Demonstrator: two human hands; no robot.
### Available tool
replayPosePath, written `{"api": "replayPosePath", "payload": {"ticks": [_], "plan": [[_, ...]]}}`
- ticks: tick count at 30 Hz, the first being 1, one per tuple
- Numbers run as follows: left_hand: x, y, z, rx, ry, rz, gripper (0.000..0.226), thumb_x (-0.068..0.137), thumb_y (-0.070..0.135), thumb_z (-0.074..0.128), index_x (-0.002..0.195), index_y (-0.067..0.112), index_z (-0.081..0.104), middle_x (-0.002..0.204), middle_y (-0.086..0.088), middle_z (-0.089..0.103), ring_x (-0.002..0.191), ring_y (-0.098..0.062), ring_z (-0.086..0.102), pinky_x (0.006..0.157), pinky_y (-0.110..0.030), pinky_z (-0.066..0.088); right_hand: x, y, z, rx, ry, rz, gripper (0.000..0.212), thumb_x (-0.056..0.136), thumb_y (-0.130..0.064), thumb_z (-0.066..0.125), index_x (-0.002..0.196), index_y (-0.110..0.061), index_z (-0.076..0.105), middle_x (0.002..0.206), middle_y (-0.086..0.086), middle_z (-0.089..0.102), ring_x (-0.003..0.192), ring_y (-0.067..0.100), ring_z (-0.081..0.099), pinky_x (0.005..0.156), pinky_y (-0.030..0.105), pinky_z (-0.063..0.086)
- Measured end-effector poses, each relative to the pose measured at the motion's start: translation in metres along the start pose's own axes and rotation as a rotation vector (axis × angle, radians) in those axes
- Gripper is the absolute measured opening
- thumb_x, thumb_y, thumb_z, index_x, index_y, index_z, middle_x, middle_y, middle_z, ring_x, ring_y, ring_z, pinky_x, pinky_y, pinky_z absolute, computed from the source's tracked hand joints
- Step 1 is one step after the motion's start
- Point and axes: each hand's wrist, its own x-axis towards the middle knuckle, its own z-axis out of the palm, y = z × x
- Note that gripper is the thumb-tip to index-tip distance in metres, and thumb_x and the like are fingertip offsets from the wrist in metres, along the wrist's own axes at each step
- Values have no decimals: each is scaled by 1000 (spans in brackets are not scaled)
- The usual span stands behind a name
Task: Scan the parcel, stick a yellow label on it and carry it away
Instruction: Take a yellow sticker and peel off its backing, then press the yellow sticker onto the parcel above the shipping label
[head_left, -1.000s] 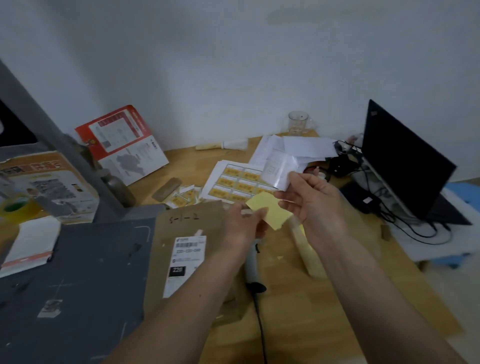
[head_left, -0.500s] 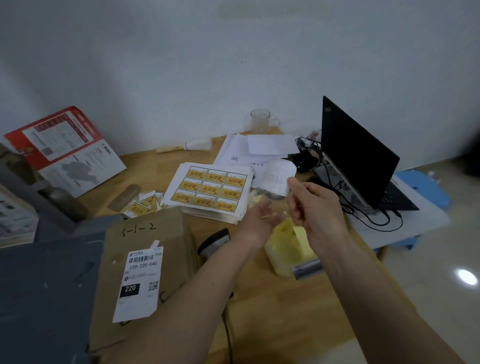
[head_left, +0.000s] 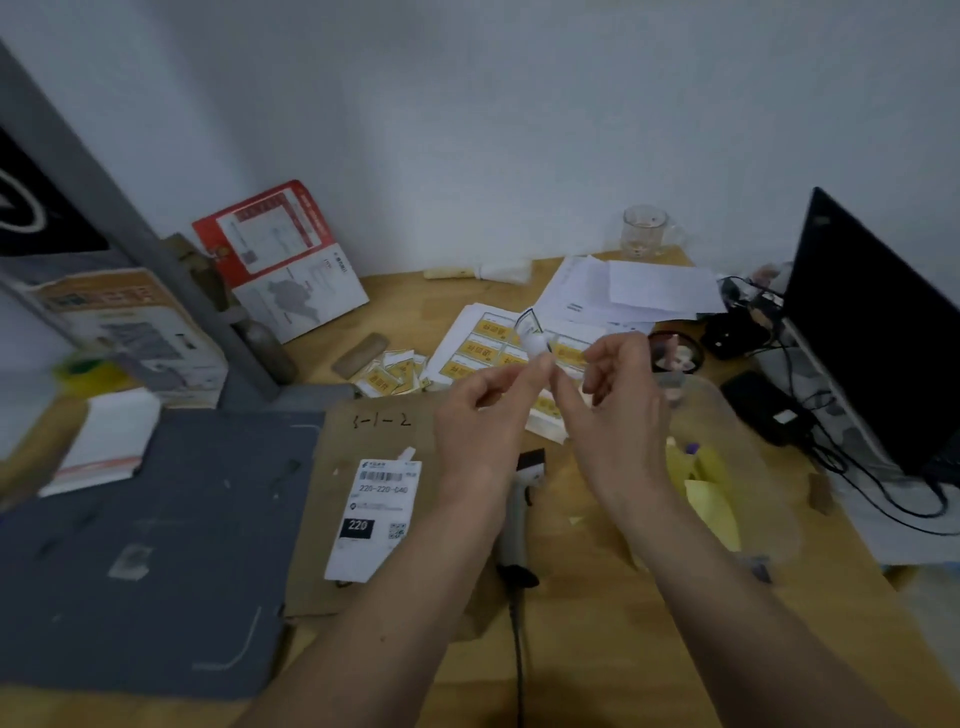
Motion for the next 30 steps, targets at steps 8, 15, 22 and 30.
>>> {"api": "replayPosePath", "payload": {"ticks": [8, 15, 22, 30], "plan": [[26, 5, -101, -158, 269, -266, 62, 77, 74, 47, 75, 15, 69, 83, 4, 67, 88, -12, 59, 88, -38, 33, -22, -27, 53, -51, -211, -316, 45, 72, -45, 73, 94, -24, 40, 74, -1, 47, 65, 19, 50, 56, 26, 41], [35, 13, -167, 17, 22, -281, 43, 64, 56, 72, 84, 18, 72, 77, 3, 75, 88, -14, 65, 86, -38, 38, -37, -40, 83, -189, -364, -482, 46, 67, -47, 77, 86, -13, 52, 63, -9, 43, 51, 11, 41, 47, 13, 29], [50, 1, -195, 34, 181, -167, 15, 78, 21, 73, 65, 20, 66, 66, 4, 69, 73, -13, 58, 80, -29, 34, -40, -50, 109, -259, -512, -442, 63, 69, -50, 74, 113, -10, 52, 71, -6, 47, 61, 12, 47, 56, 25, 40], [76, 3, -216, -333, 441, -58, 9, 79, 22, 74, 76, 27, 67, 85, 13, 69, 81, 3, 58, 90, -27, 42, -41, -43, 132, -251, -546, -125, 27, 84, -38, 64, 105, -23, 57, 87, -6, 61, 80, 11, 57, 71, 27, 48]]}}
